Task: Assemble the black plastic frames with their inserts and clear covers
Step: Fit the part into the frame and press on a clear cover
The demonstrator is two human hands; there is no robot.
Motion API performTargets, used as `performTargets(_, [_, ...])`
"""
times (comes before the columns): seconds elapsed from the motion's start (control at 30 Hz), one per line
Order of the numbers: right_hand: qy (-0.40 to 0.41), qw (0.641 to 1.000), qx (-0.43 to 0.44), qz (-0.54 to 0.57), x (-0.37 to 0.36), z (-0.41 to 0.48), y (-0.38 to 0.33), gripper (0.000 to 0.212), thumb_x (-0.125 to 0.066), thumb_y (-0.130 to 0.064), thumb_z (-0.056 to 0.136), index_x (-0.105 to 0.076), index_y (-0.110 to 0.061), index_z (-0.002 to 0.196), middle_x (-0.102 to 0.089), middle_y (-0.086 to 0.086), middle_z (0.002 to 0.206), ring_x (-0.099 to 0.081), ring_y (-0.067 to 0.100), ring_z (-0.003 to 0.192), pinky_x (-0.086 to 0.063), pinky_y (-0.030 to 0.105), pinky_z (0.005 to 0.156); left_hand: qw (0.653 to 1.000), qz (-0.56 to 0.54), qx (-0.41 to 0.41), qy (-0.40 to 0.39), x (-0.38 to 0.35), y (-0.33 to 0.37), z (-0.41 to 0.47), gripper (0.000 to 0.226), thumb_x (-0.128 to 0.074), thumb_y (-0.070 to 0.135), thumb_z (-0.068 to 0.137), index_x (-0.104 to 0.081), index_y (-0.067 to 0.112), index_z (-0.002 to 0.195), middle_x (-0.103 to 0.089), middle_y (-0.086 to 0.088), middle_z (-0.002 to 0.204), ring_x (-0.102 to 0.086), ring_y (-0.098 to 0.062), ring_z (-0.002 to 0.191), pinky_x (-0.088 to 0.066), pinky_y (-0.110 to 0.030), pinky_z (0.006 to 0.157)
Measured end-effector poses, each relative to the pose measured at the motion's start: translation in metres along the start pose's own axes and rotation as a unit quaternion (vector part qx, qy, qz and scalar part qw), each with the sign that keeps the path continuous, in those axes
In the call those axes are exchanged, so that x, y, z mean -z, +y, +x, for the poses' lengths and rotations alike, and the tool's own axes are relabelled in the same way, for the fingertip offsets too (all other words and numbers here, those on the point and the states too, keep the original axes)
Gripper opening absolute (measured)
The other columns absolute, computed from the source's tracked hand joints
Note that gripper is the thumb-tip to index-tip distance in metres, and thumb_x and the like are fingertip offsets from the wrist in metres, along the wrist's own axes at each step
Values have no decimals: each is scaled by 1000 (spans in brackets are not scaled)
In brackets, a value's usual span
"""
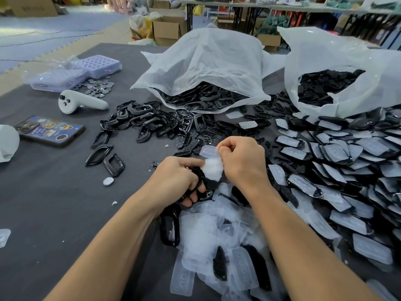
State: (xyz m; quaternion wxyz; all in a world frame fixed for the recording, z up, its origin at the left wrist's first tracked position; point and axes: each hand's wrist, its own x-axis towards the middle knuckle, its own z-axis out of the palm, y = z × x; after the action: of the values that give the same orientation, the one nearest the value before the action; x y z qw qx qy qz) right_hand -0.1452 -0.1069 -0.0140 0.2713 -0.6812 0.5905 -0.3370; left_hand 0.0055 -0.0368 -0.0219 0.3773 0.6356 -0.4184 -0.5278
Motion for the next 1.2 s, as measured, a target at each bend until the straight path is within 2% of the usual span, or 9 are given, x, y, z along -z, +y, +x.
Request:
performTargets(0.2, [37,993,-39,106,7,-2,-5,26,-61,-16,88,-73,-28,68,-67,-11,55,-56,4,48,-46,22,53,999,37,-3,2,-4,4,-4,62,-43,-12,80,-67,16,130,-71,-7,69,-55,-20,50,-47,-26,44])
performTargets(0.33, [-22,950,-78,302,20,-12,-17,24,-61,-10,87,-71,-21,68,-73,5,64,-55,14,52,-44,29,56,1000,12,-14,8,-3,9,-8,60,-42,-17,82,-63,13,130,-71,-10,69,-57,-21,48,-47,-25,42])
performTargets(0.4, [-50,926,-77,367,24,-21,-18,24,-62,-19,94,-70,-18,71,-75,10,71,-58,17,56,-45,26,55,998,-51,-27,23,1,11,-7,60,-41,-22,84,-62,9,130,-71,-15,72,-63,-24,51,-51,-27,44])
performTargets(0.5, [-41,920,-63,385,25,-32,-13,16,-69,-9,90,-73,-15,76,-67,2,63,-58,15,59,-50,26,60,985,-164,-50,21,2,13,-7,57,-41,-29,84,-69,5,121,-74,-18,80,-72,-28,66,-61,-32,57])
performTargets(0.6, [-59,909,-58,408,26,-42,-7,24,-70,4,87,-74,-17,98,-68,0,64,-61,13,63,-55,27,67,984,-151,-82,39,-8,11,-8,52,-48,-27,85,-77,12,104,-79,-7,86,-74,-19,73,-64,-31,68])
performTargets(0.7, [-60,912,-58,401,27,-47,-5,20,-70,4,89,-78,-13,94,-76,10,77,-67,18,70,-56,34,71,985,-120,-91,87,-15,10,-8,47,-53,-23,83,-79,17,91,-80,0,81,-71,-9,65,-57,-22,60])
performTargets(0.9, [-65,895,-81,434,29,-51,-6,19,-66,4,93,-72,-12,85,-74,5,72,-70,19,60,-52,20,50,982,-140,-101,74,-10,14,-13,42,-61,-18,84,-78,17,101,-82,-5,91,-73,-12,67,-55,-21,55])
performTargets(1.07, [-74,912,-37,401,27,-53,-7,22,-62,10,90,-75,-7,91,-67,16,71,-55,23,61,-46,25,52,987,-119,-97,57,-13,16,-18,42,-66,-12,85,-80,21,105,-81,-2,92,-66,-11,65,-46,-21,55])
performTargets(1.2, [-65,918,-37,389,28,-53,-6,25,-65,8,88,-77,-12,80,-68,13,71,-55,18,59,-46,27,56,988,-111,-94,54,-14,19,-19,42,-66,-12,85,-80,21,105,-81,-1,92,-65,-9,66,-45,-22,56])
